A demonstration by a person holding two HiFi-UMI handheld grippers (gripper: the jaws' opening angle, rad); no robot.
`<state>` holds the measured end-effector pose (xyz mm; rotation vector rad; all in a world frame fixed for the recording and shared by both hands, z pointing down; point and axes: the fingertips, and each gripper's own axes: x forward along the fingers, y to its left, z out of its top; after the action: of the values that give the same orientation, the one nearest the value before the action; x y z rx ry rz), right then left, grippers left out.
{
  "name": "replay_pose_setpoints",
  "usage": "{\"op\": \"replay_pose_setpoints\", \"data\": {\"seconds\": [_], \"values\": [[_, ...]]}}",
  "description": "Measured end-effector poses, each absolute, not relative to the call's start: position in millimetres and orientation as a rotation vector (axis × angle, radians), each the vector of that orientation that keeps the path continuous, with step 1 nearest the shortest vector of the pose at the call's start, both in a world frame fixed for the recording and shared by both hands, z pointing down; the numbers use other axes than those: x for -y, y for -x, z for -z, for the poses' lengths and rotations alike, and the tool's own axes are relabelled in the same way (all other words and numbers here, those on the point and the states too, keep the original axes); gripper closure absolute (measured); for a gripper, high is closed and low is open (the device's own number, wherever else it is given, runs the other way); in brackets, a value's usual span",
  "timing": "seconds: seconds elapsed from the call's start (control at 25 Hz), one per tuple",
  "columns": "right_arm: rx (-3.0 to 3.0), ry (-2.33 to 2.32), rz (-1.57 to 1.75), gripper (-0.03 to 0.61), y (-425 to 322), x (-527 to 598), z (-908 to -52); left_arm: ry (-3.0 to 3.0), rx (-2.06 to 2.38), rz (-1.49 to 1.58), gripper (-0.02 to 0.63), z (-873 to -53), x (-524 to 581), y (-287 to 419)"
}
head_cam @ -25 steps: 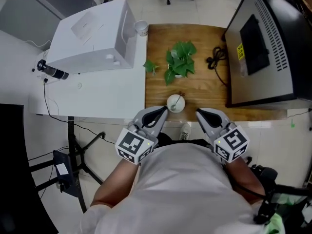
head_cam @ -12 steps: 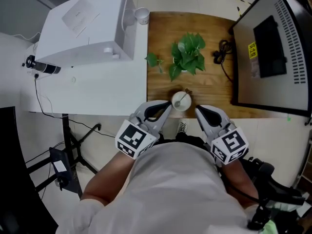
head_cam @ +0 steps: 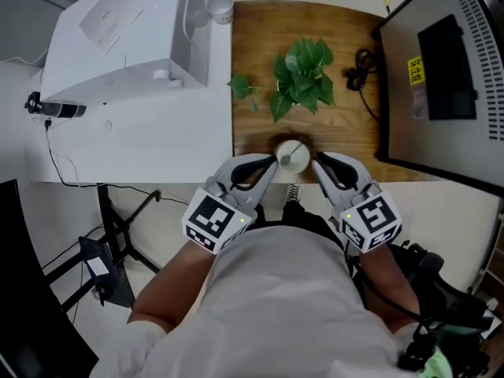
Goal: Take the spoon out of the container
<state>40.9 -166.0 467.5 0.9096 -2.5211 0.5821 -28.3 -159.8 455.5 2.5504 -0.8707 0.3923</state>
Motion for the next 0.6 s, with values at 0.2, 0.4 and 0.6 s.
{"op": "replay_pose_setpoints", "data": {"seconds": [0.2, 0.4, 0.6], "values": [[2.497, -0.899, -0.601, 0.526, -41.5, 174.3, -480.6, -2.550, 0.858, -0.427, 0.609, -464.7, 161.8, 27.0], [2.470, -0.886, -0.590, 0.500, -40.0, 183.3, -495.4, -2.526, 0.857, -0.430, 0.609, -475.5, 164.3, 27.3], [2.430, -0.876, -0.606, 0.491, -41.3, 195.8, -518.0, -2.513, 0.848, -0.453, 0.609, -481.5, 168.3, 27.7]]}}
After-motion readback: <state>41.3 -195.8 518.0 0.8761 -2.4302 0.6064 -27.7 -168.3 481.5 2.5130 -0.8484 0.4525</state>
